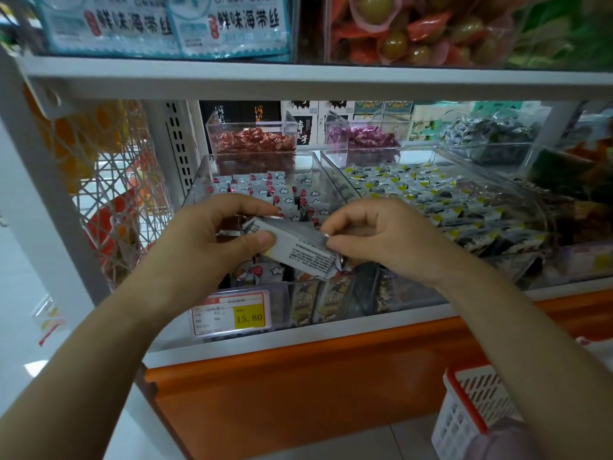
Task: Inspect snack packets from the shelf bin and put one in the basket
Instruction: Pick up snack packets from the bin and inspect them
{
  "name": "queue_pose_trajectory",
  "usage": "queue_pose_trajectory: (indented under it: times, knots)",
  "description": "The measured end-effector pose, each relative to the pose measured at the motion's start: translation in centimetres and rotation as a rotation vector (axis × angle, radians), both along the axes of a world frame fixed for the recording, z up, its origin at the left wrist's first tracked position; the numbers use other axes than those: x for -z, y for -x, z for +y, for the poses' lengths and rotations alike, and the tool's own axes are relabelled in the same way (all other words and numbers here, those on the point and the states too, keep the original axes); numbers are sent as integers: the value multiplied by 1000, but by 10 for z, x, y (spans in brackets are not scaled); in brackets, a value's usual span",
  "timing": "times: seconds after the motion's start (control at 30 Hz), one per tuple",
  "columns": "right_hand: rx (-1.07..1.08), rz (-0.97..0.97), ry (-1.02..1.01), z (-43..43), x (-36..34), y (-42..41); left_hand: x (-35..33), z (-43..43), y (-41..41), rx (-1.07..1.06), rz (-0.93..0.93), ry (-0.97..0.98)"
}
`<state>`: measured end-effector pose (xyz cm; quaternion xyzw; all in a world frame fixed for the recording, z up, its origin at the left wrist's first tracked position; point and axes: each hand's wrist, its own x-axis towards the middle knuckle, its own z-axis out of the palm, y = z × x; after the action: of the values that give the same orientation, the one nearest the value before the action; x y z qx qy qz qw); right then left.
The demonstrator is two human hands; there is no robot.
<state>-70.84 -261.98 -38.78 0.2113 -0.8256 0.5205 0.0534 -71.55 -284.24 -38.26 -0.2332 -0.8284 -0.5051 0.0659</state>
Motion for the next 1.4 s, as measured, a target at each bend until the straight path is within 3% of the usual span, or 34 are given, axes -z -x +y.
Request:
queue_pose_trajectory:
  times: [0.53, 0.7, 0.87, 0.97, 1.07, 1.2, 1.3, 1.4]
  knots:
    - [-22, -33, -46, 2, 2, 2, 0, 1, -1, -33, 16, 7]
    - [-67, -100, 181, -3, 3, 1, 2, 0, 2, -136, 27, -112]
    - [125, 145, 94, -20, 8, 2, 3, 0, 6, -176, -21, -234]
    - [238, 219, 205, -24, 9, 5, 6, -3, 10, -291, 141, -55]
    - [327, 195, 315, -21, 9, 8, 11, -13, 16, -392, 429, 429]
    - [310, 195, 375, -23, 10, 9, 22, -12, 15, -334, 417, 872]
    - [290, 201, 385, -26, 11, 9, 26, -9, 15, -302, 391, 997]
    - [282, 223, 351, -28, 12, 9, 25, -12, 19, -272, 364, 952]
